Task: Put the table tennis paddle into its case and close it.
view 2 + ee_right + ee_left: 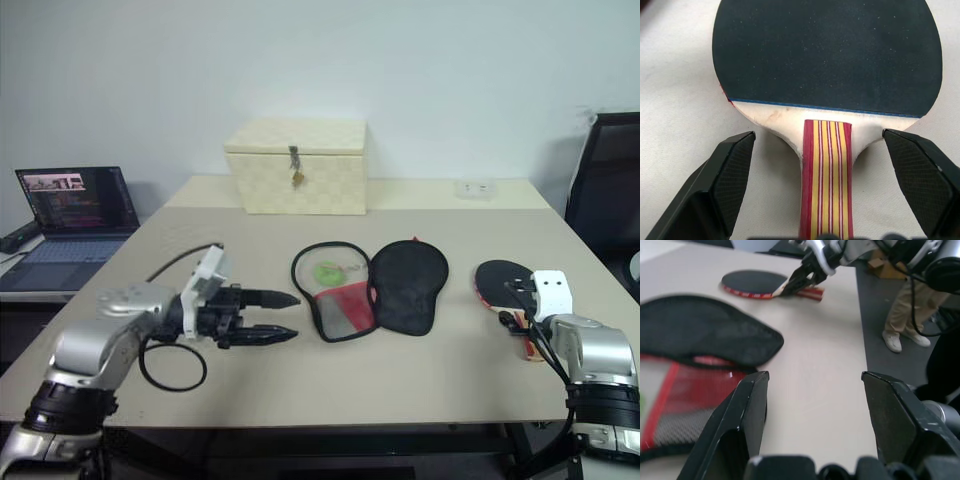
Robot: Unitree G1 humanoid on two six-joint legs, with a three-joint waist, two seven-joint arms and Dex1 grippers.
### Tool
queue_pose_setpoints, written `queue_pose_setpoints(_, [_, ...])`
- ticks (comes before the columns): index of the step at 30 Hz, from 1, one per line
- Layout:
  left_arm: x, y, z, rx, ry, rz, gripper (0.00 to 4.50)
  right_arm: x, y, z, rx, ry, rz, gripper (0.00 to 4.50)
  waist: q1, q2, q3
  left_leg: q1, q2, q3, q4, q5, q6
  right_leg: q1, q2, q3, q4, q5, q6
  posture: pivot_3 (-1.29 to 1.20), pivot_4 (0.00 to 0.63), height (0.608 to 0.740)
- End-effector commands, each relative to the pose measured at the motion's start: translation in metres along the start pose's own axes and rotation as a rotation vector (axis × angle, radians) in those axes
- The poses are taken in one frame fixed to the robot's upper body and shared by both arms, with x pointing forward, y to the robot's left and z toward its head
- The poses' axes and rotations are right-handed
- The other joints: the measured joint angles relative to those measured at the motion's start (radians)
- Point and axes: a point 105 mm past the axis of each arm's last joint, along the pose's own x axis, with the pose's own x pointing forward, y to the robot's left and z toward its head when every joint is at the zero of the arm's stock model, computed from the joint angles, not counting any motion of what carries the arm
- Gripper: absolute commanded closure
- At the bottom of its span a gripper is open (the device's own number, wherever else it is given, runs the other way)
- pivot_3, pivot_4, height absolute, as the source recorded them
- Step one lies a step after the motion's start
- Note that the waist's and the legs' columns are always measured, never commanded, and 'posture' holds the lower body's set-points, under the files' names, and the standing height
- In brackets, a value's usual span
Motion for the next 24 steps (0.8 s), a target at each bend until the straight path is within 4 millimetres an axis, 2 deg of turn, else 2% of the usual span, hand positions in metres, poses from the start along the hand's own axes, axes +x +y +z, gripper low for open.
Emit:
queue_pose_setpoints(1, [-0.002,0.003,0.006,0.042,0.013,-0.010,1.27,0.003,-0.004,-0.008,0.027,0.039,-0.002,0.02,-0.002,0.000,0.000,0.000,0.000,0.000,0.000,0.000,0.000,0.000,0.000,0.000,0.000,0.000,0.000,0.00,0.150,0.740])
queue_pose_setpoints(7, [-0.002,0.003,0.005,0.049,0.014,-0.011,1.27,0.001,-0.012,-0.009,0.076,0.047,-0.050,0.02,0.000,-0.001,0.000,0.001,0.000,0.000,0.000,0.000,0.000,0.001,0.000,0.000,0.000,0.000,0.000,0.00,0.150,0.740])
queue_pose_setpoints(14, [-0.003,0.003,0.004,0.054,0.017,-0.004,1.27,-0.003,0.001,-0.007,0.074,0.030,-0.059,0.02,-0.001,-0.001,0.000,0.001,0.000,0.000,0.000,0.000,0.000,0.001,0.000,0.000,0.000,0.000,0.000,0.00,0.150,0.740])
queue_pose_setpoints(17, [-0.004,0.004,0.004,0.059,0.019,0.000,1.27,0.000,0.004,-0.009,0.077,0.028,-0.053,0.02,-0.001,-0.001,0.000,0.001,0.000,0.000,0.000,0.000,0.000,0.000,0.000,0.000,0.000,0.000,0.000,0.00,0.150,0.740])
queue_pose_setpoints(21, [-0.003,0.005,0.004,0.063,0.021,0.004,1.27,0.006,-0.003,-0.008,0.088,0.027,-0.067,0.02,-0.003,-0.001,0.000,0.001,0.000,0.000,0.000,0.000,0.000,0.001,0.000,0.001,0.000,0.000,0.000,0.00,0.150,0.740])
queue_pose_setpoints(24, [-0.003,0.005,0.003,0.065,0.025,0.006,1.27,0.009,-0.005,-0.009,0.113,0.032,-0.066,0.92,-0.006,-0.001,0.000,0.003,0.000,0.001,0.000,0.000,0.000,0.002,0.000,0.001,0.000,0.000,0.000,0.00,0.150,0.740])
